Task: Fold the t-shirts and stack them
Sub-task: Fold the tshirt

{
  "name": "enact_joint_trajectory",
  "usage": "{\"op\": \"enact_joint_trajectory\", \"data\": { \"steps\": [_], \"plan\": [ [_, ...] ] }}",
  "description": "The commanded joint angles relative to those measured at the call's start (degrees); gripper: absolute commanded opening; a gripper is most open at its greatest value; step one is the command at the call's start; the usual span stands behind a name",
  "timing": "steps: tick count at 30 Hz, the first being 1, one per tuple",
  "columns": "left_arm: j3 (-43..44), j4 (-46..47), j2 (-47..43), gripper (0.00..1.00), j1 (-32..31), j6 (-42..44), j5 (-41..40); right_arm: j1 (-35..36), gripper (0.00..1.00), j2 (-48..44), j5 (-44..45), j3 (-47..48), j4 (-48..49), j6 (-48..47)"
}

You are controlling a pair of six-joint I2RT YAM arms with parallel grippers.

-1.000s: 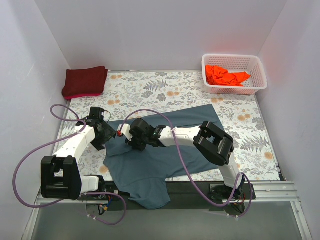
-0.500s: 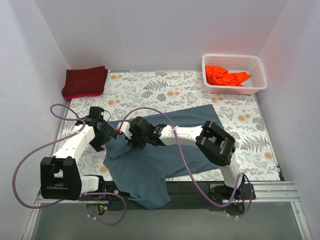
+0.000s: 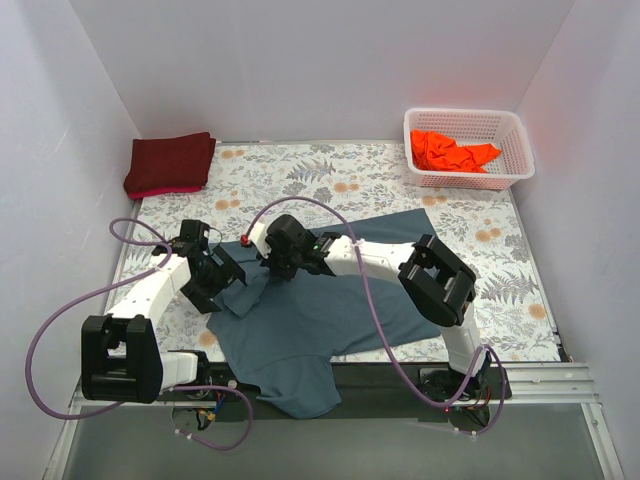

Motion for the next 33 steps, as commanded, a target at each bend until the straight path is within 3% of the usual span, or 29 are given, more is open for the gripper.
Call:
{"op": "enact_joint_trajectory", "data": {
  "steps": [1,15,18,22,25,33],
  "plan": [
    [-1.12,0.82,-1.83,0.89,0.10,0.47,4.21,-1.14,0.01,-1.09,-1.59,3.69,-0.75,2.37],
    [-0.42,2.93,-2.35,0.90,0.10,0.20,8.16,-4.83,0.09,5.67,-3.96,12.92,-4.44,8.34],
    [-0.69,4.34,-2.53,0.91,0.10,-0.50,9.22,-5.89,0.14,7.52,-4.93,14.77,-5.76,10.09],
    [-1.21,7.15,-2.35,0.92,0.10,-1.20,11.06,-7.55,0.32,8.32,-4.84,15.48,-6.37,13.35],
    [-1.56,8.82,-2.00,0.92,0.01,-2.08,12.12,-9.14,0.38,7.44,-4.49,15.13,-6.55,16.25],
    [-1.83,10.32,-1.56,0.91,-0.34,-2.61,12.83,-12.13,0.39,3.05,-8.53,12.05,-6.55,17.40]
  ]
}}
